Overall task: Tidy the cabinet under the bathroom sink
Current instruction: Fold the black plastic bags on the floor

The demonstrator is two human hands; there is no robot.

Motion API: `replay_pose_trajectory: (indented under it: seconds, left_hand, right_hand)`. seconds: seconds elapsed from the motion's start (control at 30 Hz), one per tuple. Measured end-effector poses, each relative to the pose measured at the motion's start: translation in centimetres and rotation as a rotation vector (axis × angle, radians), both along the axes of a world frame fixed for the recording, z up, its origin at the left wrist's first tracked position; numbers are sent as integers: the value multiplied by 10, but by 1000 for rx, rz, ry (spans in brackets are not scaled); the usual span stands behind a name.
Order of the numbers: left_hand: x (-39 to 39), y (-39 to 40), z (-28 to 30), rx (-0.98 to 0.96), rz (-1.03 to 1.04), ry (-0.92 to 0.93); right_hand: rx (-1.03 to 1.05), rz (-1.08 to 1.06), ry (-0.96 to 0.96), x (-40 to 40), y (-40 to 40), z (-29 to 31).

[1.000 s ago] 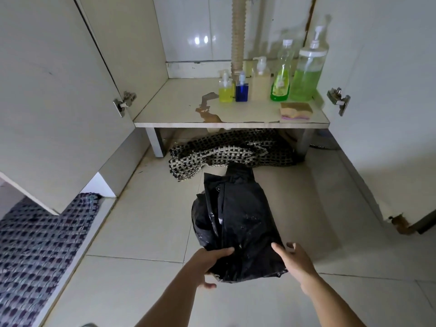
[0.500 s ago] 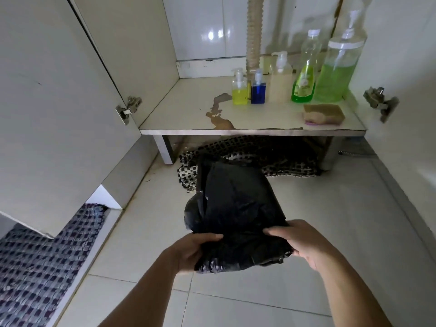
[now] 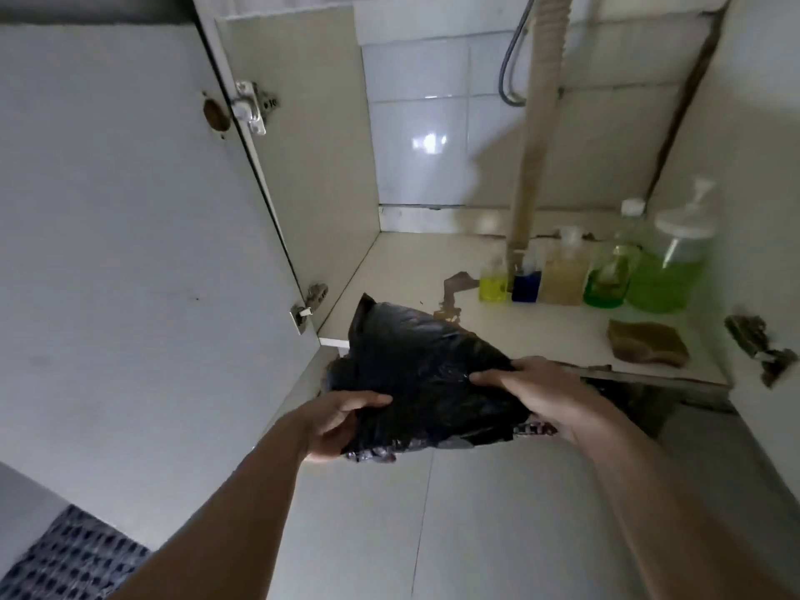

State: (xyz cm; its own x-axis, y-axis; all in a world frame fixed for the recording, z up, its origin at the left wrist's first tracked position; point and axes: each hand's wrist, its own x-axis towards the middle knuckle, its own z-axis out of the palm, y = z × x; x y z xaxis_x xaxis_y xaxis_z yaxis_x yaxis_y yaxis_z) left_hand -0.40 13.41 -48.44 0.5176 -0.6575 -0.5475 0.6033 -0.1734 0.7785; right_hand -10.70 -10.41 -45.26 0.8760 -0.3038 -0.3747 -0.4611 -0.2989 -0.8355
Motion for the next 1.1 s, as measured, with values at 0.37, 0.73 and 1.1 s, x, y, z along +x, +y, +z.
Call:
replay_pose_trajectory:
  seconds: [0.37,0.73,1.1]
  left_hand:
    - [65,12,114,-145,115,-201]
    - [176,-32,50,218,267,-437]
    - [187,-73,-47,1064,32,-1544]
  right_hand:
    - [-89,62,-2,70,7,110]
    - [-282,23,-218,163,-5,18]
    - [-476,-142,-242,232,-18,-82]
